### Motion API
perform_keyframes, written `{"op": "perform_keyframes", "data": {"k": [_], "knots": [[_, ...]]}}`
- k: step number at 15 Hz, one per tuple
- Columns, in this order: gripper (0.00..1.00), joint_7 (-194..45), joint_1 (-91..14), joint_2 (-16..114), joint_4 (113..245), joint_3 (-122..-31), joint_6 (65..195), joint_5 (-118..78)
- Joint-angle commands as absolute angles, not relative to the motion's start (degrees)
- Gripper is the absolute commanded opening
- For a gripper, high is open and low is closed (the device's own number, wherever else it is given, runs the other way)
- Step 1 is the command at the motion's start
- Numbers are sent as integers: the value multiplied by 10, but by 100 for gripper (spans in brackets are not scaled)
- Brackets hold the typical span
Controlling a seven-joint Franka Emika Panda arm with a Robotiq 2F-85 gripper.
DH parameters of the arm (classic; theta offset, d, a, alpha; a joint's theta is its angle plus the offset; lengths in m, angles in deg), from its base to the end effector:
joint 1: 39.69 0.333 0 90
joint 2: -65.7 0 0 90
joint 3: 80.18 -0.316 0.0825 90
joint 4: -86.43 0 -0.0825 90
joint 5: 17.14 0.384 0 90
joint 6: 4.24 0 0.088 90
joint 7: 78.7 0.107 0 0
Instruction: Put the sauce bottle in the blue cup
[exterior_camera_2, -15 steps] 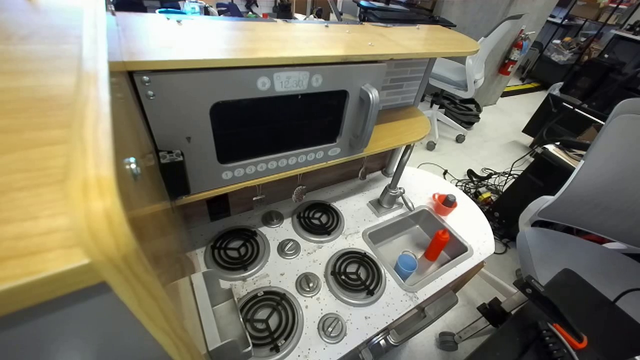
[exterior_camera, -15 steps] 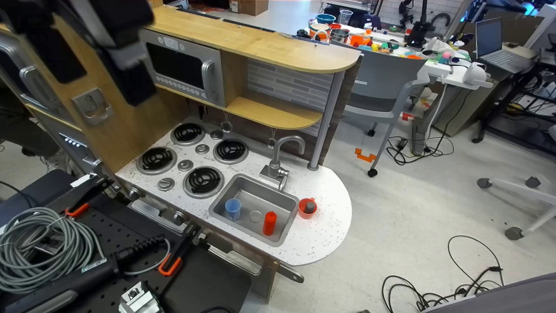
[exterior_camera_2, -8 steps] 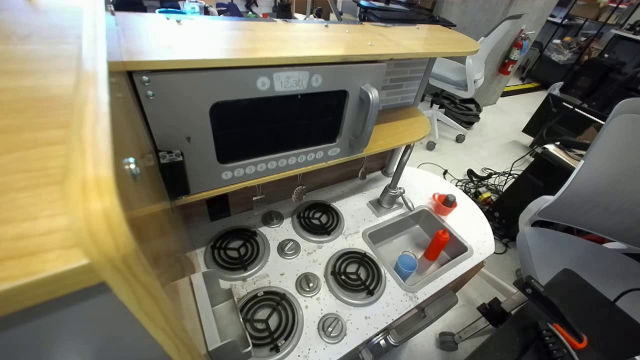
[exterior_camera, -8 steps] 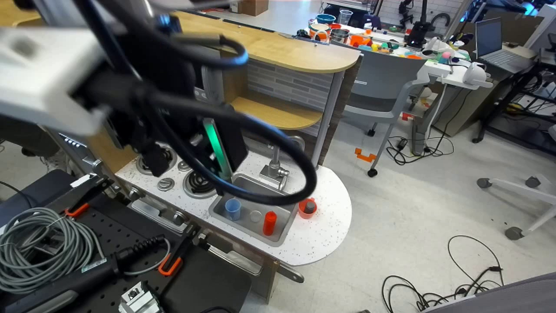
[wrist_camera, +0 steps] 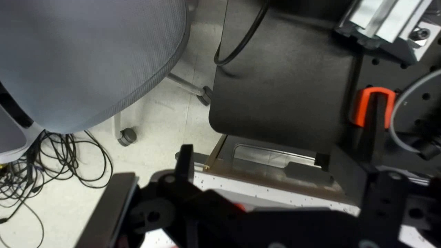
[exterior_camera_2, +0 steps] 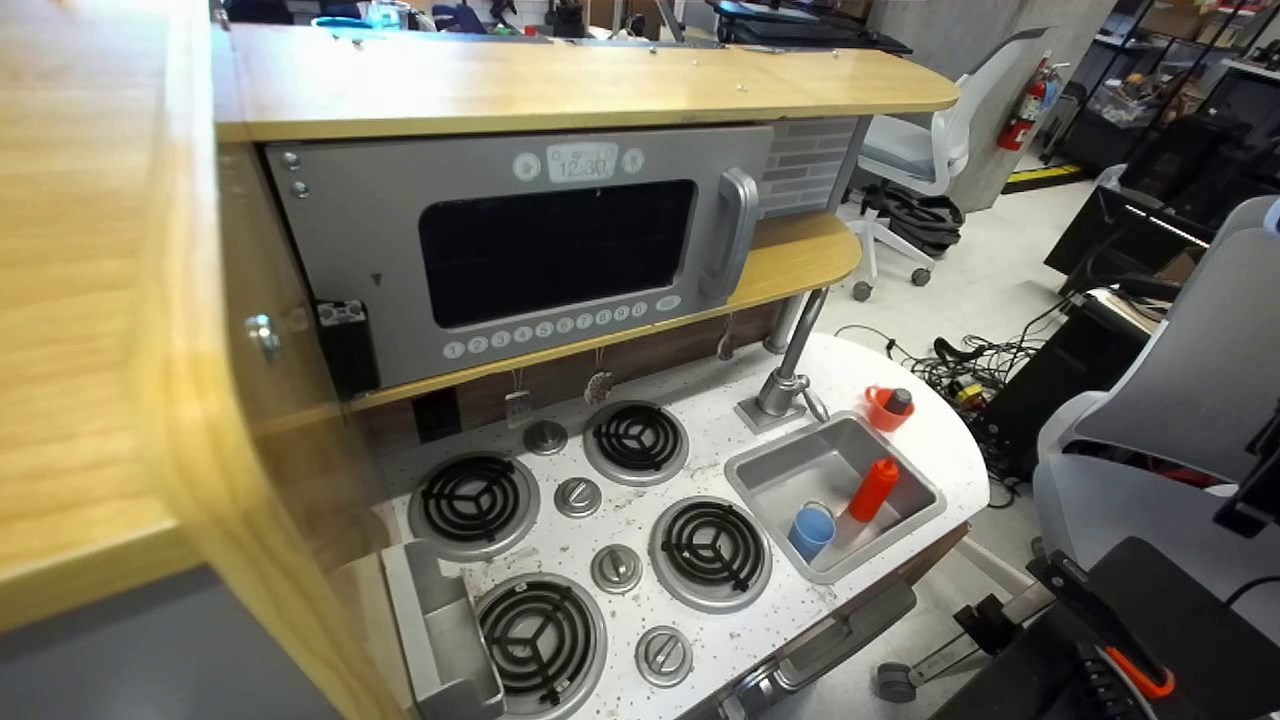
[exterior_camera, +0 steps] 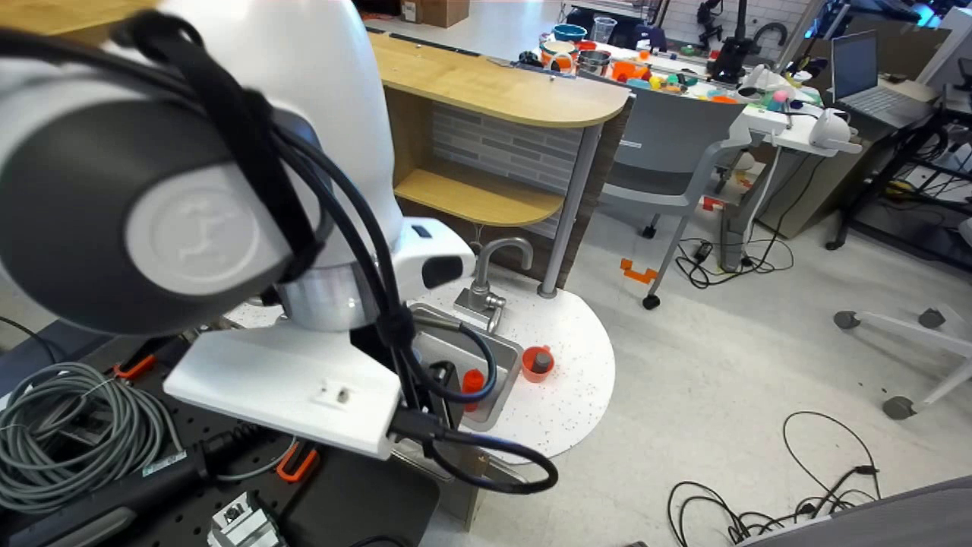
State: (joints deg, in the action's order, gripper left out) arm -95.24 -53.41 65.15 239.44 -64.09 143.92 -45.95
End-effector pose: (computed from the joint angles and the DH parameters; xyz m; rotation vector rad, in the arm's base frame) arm 0.3565 -0.1944 0.2254 2.9238 0.3084 -0.2676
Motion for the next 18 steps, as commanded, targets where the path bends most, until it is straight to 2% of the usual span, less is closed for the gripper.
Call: {"op": "perform_keyframes", "data": {"k": [1,8,18], "knots": [[100,-920,-544,504,2316,-637,1466,-467],[100,-918,-550,323,2161,-653,1454,-391],[100,-913,-535,235,2045,-678,1461,-365]]}}
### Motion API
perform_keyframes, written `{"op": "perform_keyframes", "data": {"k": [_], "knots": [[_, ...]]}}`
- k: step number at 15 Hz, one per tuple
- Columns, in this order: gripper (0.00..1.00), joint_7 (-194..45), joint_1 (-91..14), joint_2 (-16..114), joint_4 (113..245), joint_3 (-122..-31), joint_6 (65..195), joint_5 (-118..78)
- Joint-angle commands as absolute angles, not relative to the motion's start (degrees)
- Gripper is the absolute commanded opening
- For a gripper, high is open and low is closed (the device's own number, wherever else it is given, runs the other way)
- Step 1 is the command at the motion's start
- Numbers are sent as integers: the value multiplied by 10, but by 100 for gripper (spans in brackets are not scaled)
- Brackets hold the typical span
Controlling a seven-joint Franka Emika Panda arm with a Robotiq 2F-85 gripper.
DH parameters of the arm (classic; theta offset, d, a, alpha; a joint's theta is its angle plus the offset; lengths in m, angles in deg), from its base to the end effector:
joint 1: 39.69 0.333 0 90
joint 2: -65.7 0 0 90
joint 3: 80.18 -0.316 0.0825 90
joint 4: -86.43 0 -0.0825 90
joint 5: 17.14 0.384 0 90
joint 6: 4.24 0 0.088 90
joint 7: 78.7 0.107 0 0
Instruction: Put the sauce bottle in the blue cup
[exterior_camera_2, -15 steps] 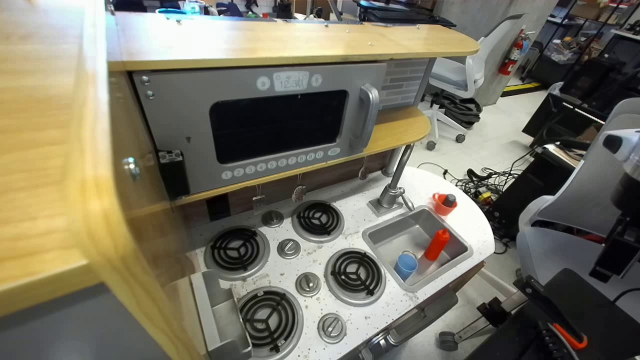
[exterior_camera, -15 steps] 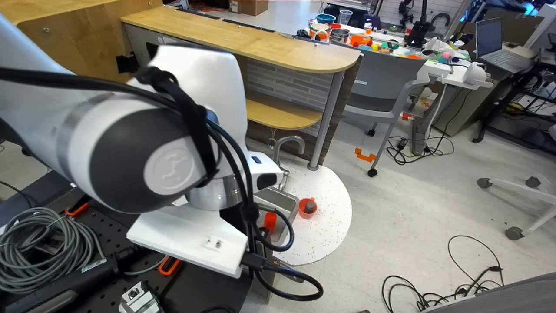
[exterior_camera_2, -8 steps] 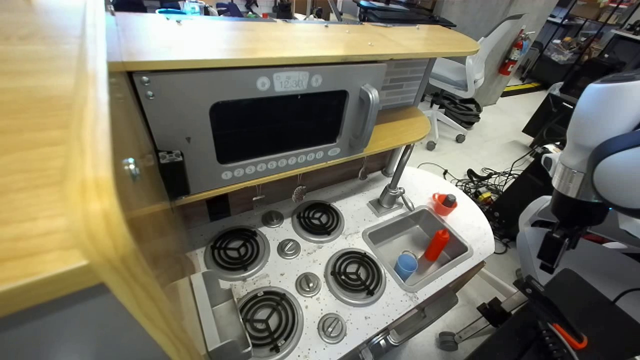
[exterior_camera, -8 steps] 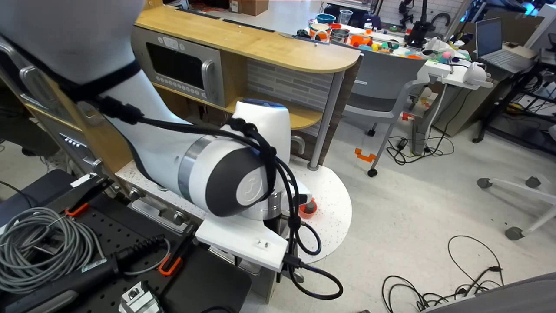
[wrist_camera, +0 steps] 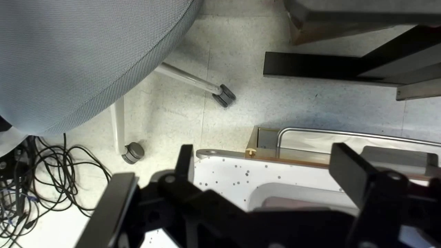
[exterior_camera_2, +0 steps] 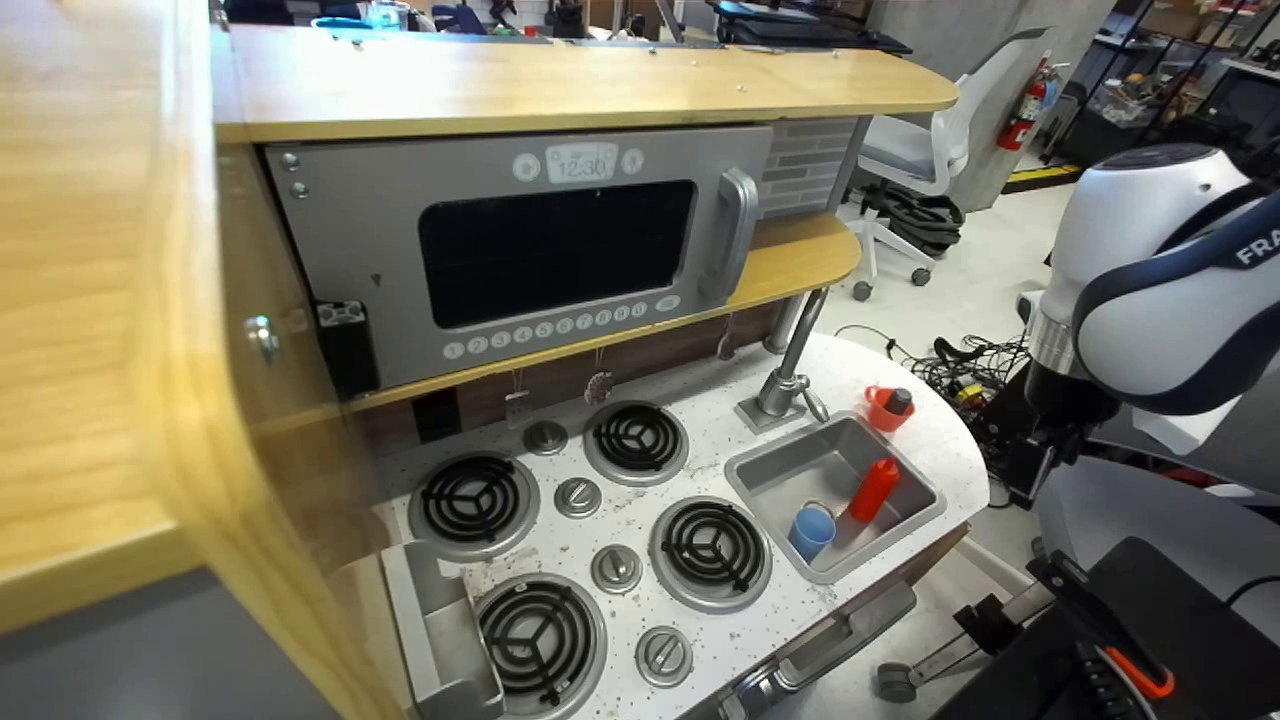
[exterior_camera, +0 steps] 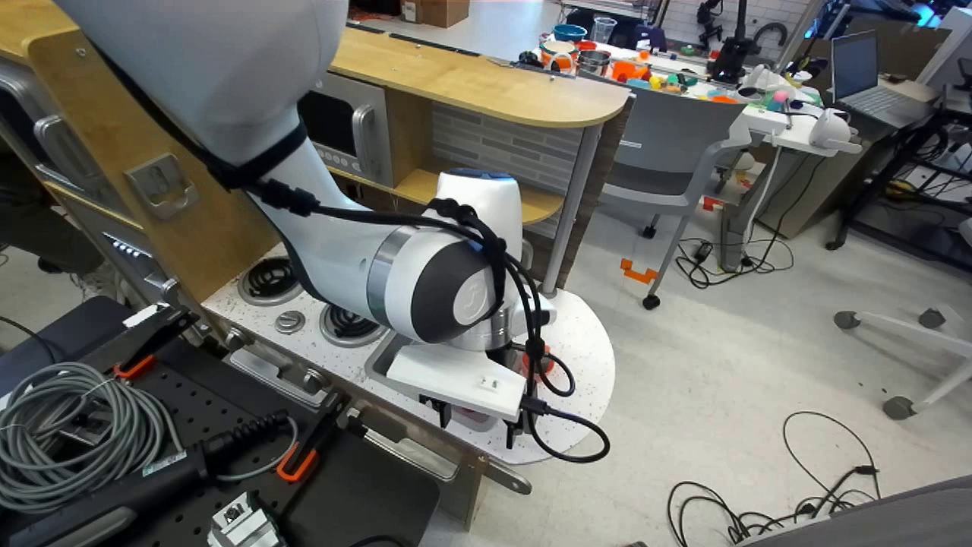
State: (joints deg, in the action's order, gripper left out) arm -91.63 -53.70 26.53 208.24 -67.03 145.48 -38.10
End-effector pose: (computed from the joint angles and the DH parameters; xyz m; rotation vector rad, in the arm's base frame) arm 0.4748 -0.2464 0.0756 2.8907 0.1800 -0.4222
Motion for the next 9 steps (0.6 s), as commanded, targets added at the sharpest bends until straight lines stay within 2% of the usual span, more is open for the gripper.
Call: {"op": "perform_keyframes", "data": {"k": [1,9], "knots": [[100,-915,-538,228,2035,-684,1459,-359],[100,-912,-527,167,1970,-705,1473,-341]]}}
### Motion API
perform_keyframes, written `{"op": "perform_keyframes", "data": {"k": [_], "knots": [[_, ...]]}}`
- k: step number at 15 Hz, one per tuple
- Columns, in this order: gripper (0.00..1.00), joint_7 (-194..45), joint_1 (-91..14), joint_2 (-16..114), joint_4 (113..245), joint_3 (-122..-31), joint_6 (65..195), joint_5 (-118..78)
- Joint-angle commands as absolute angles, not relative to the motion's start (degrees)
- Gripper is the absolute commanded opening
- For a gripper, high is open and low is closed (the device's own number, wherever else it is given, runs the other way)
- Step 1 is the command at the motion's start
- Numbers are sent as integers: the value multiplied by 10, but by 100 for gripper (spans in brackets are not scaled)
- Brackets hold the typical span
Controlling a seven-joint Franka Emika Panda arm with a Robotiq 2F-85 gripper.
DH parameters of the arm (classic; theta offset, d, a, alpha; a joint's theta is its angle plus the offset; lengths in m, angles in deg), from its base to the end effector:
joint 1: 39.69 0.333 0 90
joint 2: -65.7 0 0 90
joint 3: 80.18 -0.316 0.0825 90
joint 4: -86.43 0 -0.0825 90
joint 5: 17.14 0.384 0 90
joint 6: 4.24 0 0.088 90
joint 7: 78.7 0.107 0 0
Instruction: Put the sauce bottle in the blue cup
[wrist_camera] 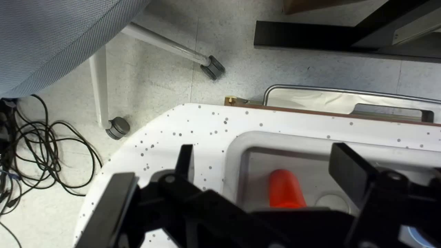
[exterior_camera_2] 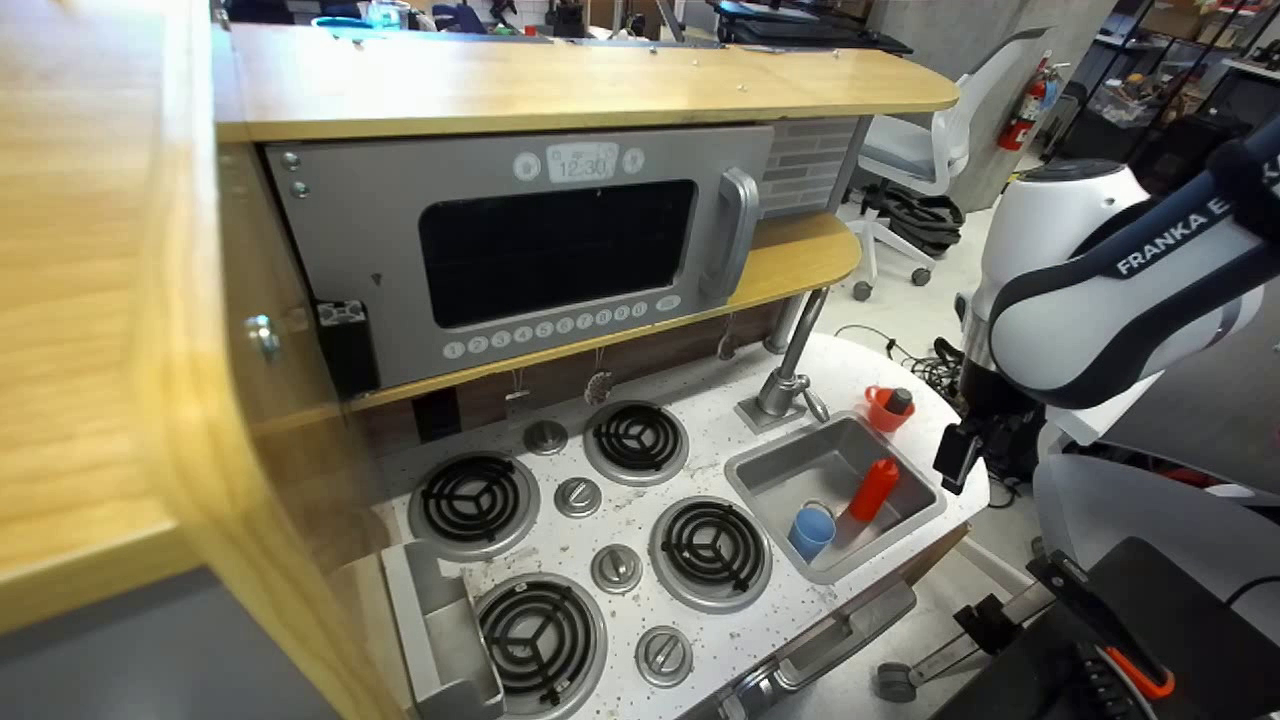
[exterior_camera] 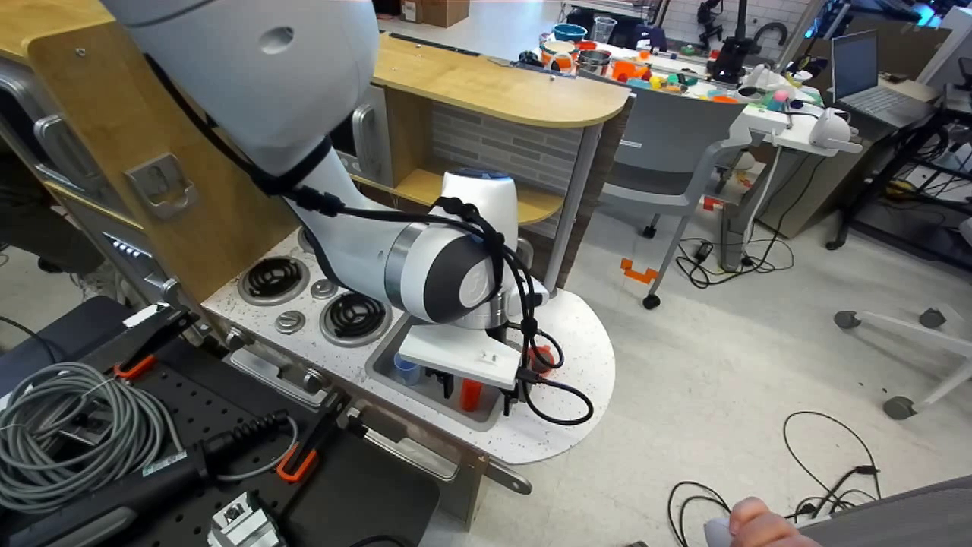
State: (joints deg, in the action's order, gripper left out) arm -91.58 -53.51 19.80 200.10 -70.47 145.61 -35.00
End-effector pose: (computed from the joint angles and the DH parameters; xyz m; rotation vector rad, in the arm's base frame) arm 0.5194 -0.2252 0.0473 2.9211 0.2036 -0.3591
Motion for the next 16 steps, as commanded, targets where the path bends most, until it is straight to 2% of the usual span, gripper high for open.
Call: {"op": "perform_keyframes", "data": {"k": [1,16], "knots": [[100,-911,-524,158,1962,-705,1476,-341],[100,-887,-479,44,1861,-697,1494,-344]]}}
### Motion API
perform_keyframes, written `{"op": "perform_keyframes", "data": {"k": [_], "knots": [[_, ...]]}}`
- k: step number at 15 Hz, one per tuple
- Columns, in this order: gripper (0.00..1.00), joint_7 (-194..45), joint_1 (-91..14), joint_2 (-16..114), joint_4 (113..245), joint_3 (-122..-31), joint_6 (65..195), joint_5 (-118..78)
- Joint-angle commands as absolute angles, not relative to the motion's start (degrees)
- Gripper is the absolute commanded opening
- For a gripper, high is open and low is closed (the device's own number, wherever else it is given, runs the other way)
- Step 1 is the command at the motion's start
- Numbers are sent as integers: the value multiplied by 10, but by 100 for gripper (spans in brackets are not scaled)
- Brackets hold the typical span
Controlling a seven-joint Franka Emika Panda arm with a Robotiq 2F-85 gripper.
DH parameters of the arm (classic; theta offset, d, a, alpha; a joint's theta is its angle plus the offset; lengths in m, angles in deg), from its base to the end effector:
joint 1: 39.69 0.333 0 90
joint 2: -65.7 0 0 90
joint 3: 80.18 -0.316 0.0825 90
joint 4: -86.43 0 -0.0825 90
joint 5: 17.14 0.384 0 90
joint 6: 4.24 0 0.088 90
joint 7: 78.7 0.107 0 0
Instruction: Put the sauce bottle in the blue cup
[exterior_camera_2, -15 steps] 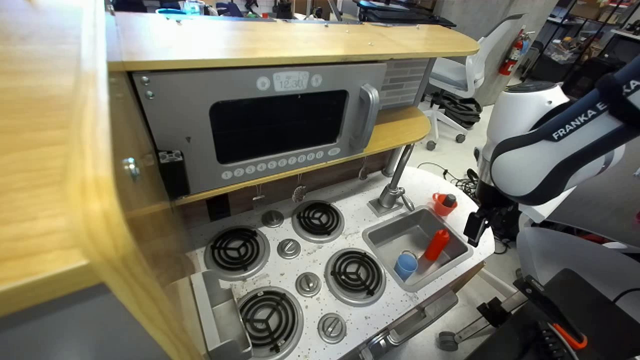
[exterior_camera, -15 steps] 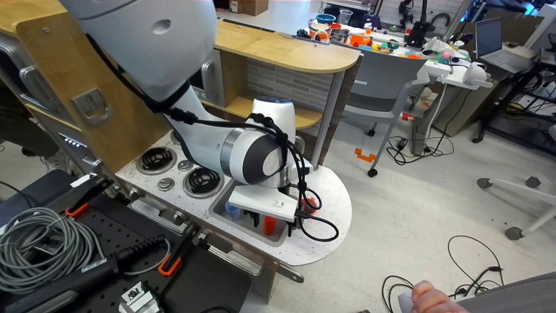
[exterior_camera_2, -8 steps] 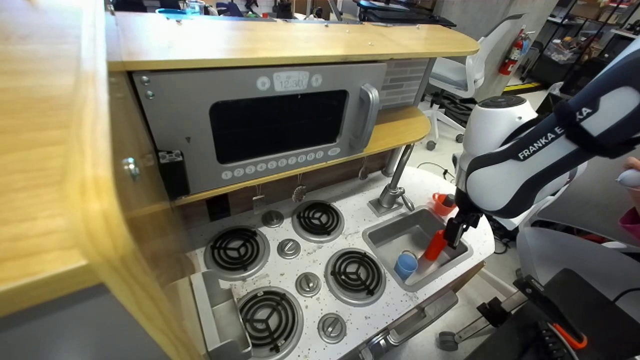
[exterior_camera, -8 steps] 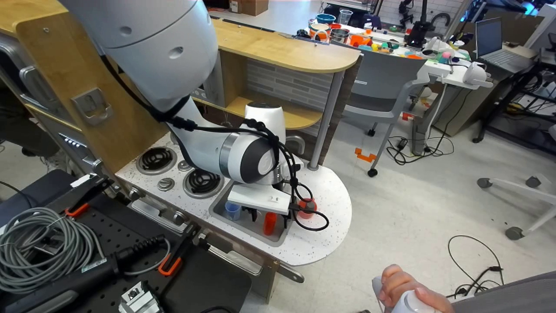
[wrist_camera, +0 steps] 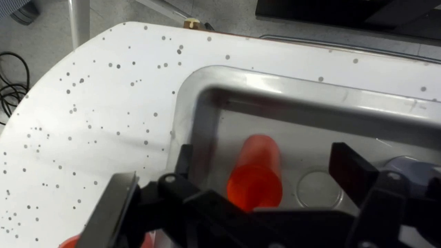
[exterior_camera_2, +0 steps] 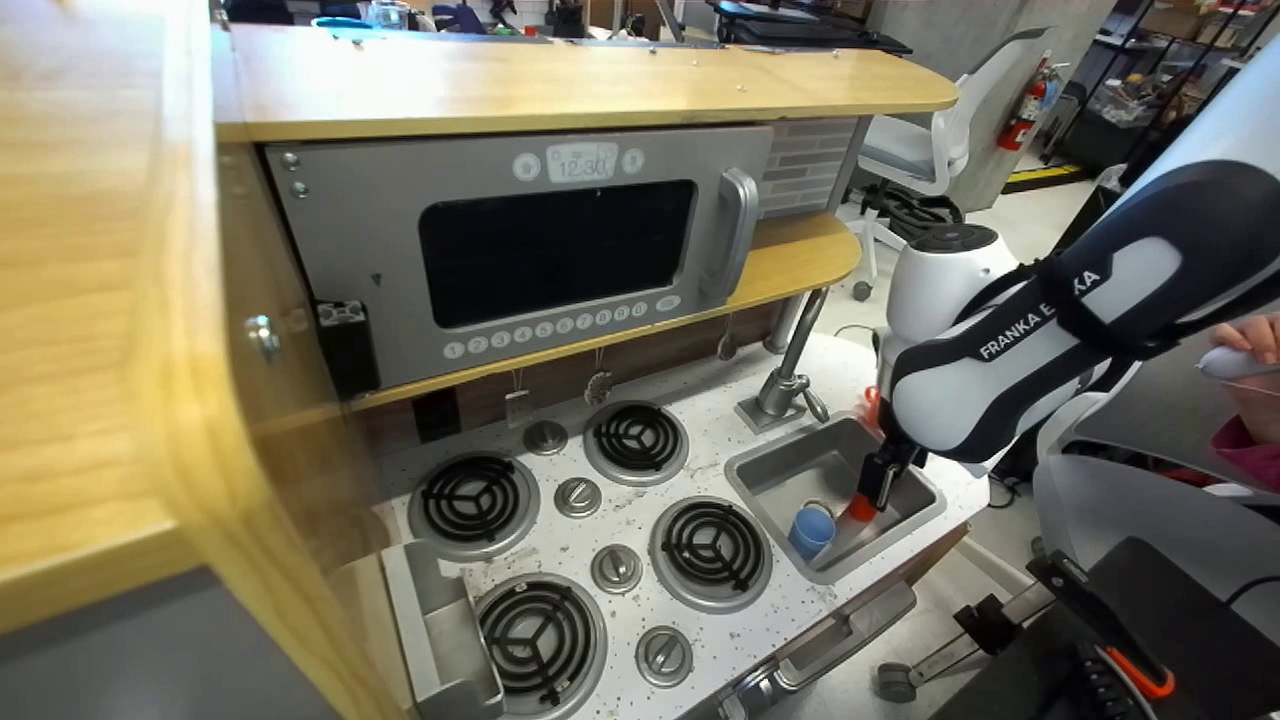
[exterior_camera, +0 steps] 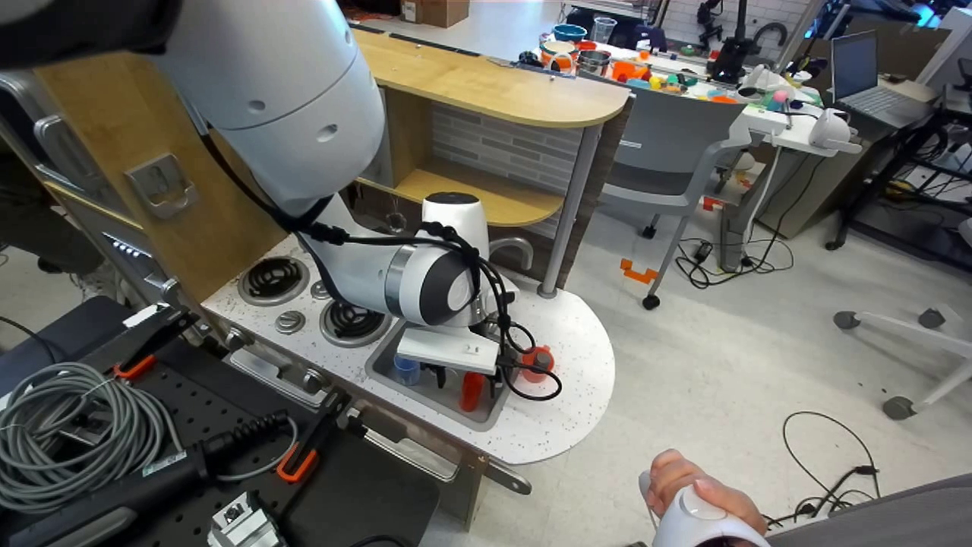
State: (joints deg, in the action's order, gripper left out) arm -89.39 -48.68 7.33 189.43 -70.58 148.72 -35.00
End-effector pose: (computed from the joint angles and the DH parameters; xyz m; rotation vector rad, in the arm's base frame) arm 0.5578 -0.1827 -0.0222 2.8857 0.3195 -0.3099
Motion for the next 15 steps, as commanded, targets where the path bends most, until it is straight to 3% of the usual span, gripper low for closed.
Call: {"op": "perform_keyframes", "data": {"k": [1,2,3,5,11,12,15], "knots": [[100,-885,-477,36,1852,-695,1493,-345],[95,-885,-477,31,1847,-696,1492,-344],[74,-888,-481,27,1841,-700,1489,-341],[68,-897,-489,22,1831,-708,1478,-336],[20,-907,-490,41,1843,-711,1490,-341],[14,-914,-494,48,1851,-715,1490,-341],[13,-941,-506,83,1894,-731,1486,-341]]}}
